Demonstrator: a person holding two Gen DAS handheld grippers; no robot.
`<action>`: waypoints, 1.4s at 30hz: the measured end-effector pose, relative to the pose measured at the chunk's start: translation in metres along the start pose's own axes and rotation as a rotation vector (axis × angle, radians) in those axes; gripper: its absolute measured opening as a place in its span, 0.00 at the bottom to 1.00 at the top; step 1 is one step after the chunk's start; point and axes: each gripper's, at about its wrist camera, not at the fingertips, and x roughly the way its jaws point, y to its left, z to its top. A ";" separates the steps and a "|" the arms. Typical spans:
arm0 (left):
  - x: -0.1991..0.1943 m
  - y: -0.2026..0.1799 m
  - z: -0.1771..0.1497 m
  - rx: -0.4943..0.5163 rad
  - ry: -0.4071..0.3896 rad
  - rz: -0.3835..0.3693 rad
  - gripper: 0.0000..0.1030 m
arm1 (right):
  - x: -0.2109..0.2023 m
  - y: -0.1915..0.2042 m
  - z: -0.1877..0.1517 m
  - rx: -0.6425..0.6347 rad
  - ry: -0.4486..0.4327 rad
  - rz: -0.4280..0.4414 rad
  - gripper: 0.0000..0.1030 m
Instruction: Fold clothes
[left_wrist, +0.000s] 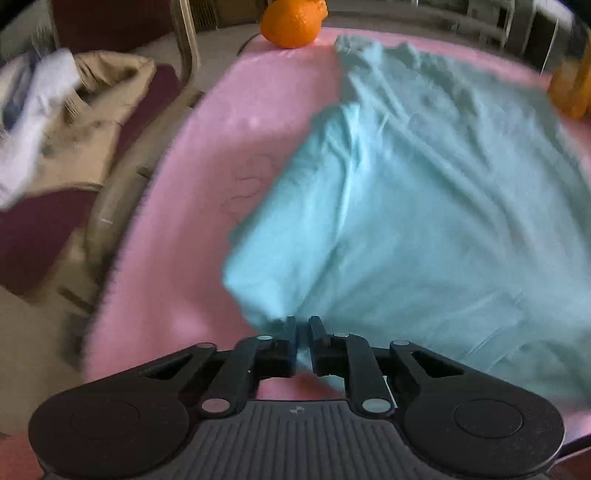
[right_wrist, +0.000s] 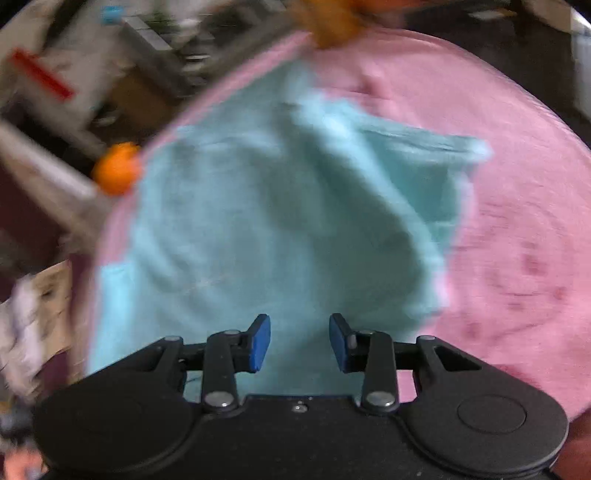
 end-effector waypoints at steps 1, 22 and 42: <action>-0.001 -0.002 -0.005 0.025 -0.002 0.037 0.11 | 0.004 -0.006 0.003 0.031 0.002 -0.027 0.04; -0.088 -0.040 0.053 0.134 -0.297 -0.110 0.23 | -0.095 -0.025 0.093 0.160 -0.287 0.111 0.31; -0.016 -0.096 0.026 0.254 -0.128 -0.237 0.23 | 0.016 -0.084 0.105 0.311 -0.102 -0.165 0.09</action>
